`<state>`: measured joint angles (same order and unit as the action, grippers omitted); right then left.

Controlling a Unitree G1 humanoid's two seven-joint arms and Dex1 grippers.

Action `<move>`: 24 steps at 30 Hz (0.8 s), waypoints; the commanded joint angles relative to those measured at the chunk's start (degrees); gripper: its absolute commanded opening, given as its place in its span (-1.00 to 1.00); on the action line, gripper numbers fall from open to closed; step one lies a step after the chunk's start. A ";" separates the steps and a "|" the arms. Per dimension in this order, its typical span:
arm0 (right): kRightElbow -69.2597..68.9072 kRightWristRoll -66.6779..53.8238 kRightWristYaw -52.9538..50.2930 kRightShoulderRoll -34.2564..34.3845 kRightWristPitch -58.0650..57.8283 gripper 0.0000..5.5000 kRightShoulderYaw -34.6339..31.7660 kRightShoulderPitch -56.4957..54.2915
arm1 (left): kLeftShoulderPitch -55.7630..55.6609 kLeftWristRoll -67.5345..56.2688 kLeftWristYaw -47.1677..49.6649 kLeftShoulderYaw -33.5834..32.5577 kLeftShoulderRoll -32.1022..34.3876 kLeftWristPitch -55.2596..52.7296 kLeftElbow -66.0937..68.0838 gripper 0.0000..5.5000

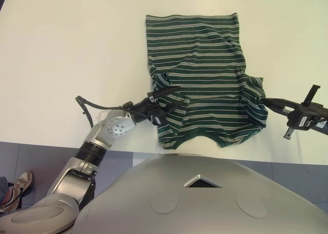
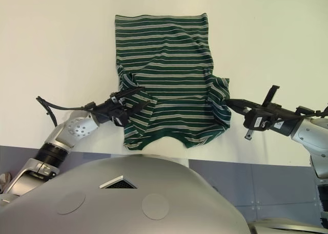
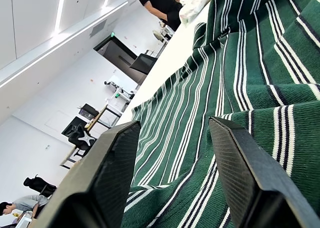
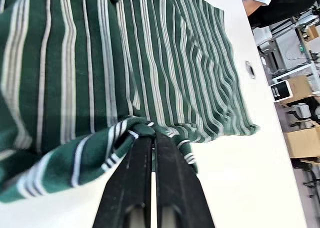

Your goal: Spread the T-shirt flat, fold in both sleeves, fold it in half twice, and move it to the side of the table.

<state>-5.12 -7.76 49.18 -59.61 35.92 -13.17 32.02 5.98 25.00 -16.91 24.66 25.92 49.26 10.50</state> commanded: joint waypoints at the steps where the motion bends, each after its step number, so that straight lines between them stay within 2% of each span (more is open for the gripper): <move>1: -2.14 -2.12 0.03 1.50 -0.61 -0.99 -1.20 -1.88 | -0.37 0.65 0.48 0.27 -0.12 0.41 0.28 -0.09; 7: -4.62 -1.49 -0.57 4.11 -2.69 -0.99 0.86 -6.91 | -0.31 0.99 0.55 0.39 -0.34 0.45 0.49 -0.09; 16: -4.06 7.13 2.28 5.28 -3.53 -0.99 11.90 -9.72 | -0.66 0.83 0.46 0.50 -0.49 0.35 0.72 -0.09; 24: -4.43 9.08 3.17 6.58 -4.47 -0.99 17.41 -12.77 | -1.17 0.67 0.24 0.64 -0.73 0.46 1.26 -0.09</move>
<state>-9.64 0.43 51.84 -53.30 32.20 3.09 20.50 5.70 25.36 -16.88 25.17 24.99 49.37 11.21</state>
